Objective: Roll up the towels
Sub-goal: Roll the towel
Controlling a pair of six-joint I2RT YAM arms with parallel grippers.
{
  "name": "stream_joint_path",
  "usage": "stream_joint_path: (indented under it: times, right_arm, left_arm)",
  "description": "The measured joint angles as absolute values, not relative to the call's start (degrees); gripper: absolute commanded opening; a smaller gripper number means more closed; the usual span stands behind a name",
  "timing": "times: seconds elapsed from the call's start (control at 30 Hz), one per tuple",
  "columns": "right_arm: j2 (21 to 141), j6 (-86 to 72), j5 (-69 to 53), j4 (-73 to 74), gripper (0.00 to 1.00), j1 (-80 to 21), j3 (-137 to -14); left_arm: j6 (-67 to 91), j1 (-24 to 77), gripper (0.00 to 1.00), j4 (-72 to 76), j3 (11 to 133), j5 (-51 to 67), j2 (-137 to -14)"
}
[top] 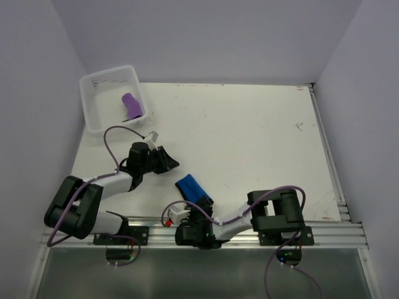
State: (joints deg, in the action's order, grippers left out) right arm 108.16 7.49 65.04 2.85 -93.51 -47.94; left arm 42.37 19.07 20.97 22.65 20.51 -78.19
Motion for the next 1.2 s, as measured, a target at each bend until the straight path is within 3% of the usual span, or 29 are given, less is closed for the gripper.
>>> stream_joint_path:
  times: [0.37, 0.77, 1.03, 1.2]
  right_arm:
    - [111.6, 19.2, 66.6, -4.4, 0.00, -94.5, -46.8]
    - [113.4, 19.7, 67.0, -2.4, 0.00, -94.5, -48.3]
    - [114.4, 17.3, 67.1, 1.0, 0.00, -94.5, -50.0]
    - [114.4, 15.8, 66.9, 2.9, 0.00, -94.5, -50.9]
  left_arm:
    - [45.9, 17.7, 0.38, 28.2, 24.3, 31.8, -78.8]
    - [55.6, 23.9, 0.01, 45.8, 18.4, 38.0, -85.6]
    - [56.4, 24.5, 0.00, 48.9, 15.0, 38.6, -88.0]
    - [55.2, 25.3, 0.00, 49.3, 16.3, 37.4, -95.5]
